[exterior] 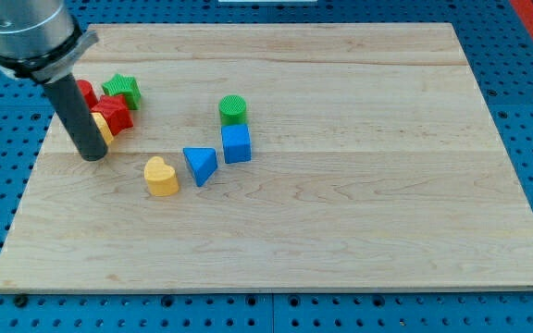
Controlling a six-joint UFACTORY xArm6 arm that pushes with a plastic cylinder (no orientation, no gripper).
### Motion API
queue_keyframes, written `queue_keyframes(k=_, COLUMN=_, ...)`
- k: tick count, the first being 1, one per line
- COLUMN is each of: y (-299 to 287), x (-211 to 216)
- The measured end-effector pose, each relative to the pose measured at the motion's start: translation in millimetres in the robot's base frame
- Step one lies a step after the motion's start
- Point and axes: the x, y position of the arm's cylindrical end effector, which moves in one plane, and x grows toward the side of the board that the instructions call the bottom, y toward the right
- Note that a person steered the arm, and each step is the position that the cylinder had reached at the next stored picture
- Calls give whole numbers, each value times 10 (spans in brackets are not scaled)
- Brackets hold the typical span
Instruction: Move the blue cube towards the center right of the board
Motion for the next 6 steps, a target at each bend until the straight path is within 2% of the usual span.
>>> queue_keyframes(k=1, y=419, x=21)
queue_keyframes(k=3, y=801, x=32)
queue_keyframes(k=4, y=1301, x=-84)
queue_keyframes(k=5, y=2175, x=-279)
queue_keyframes(k=6, y=3017, x=-134)
